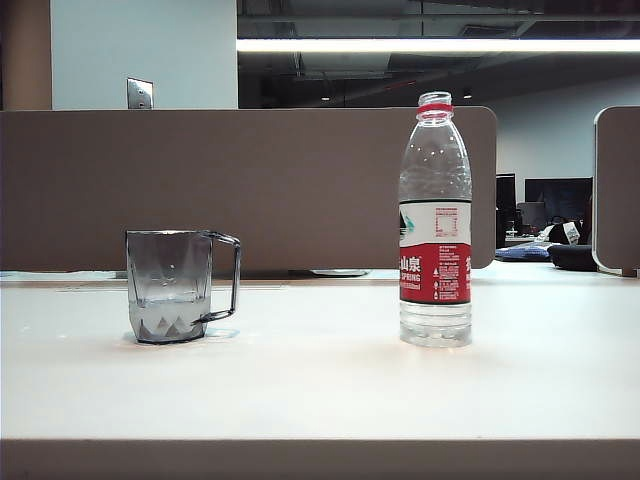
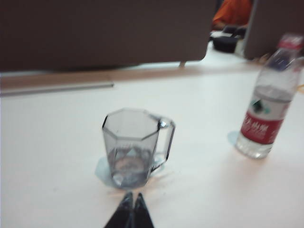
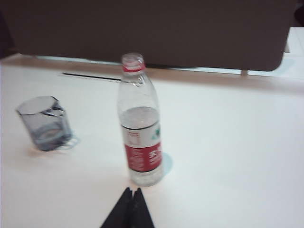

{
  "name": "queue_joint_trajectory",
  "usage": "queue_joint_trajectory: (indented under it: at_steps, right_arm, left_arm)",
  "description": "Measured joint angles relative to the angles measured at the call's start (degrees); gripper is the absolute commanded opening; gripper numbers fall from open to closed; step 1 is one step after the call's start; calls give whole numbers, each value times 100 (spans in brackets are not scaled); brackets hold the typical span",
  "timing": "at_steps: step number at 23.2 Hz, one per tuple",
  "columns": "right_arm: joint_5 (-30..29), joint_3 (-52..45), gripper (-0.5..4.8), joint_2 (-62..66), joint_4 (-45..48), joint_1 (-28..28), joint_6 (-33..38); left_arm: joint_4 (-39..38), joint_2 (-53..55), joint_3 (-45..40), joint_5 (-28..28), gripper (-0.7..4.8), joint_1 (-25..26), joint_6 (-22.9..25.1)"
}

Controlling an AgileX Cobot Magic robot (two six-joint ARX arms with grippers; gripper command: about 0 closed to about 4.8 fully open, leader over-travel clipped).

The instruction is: Pick up the mineral water bottle on the table and pour water into the mug until it's half full.

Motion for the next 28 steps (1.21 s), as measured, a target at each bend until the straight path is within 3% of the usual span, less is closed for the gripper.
queue_joint_trajectory:
  at_steps: [6, 17, 24, 28]
  right_arm:
    - [678, -1086, -6, 0, 1327, -2, -166]
    - [743, -2376, -6, -2, 2138, -83, -199]
    - [651, -2376, -6, -2, 2291, -905, -592]
    - [20, -2376, -5, -2, 2343, -1631, -612]
  left_arm:
    - [588, -2, -483, -361, -5, 4, 22]
    - [837, -2, -1005, -435, -5, 15, 282]
    - [887, -2, -1005, -684, -5, 308, 411]
    - [885, -2, -1005, -704, -5, 702, 433]
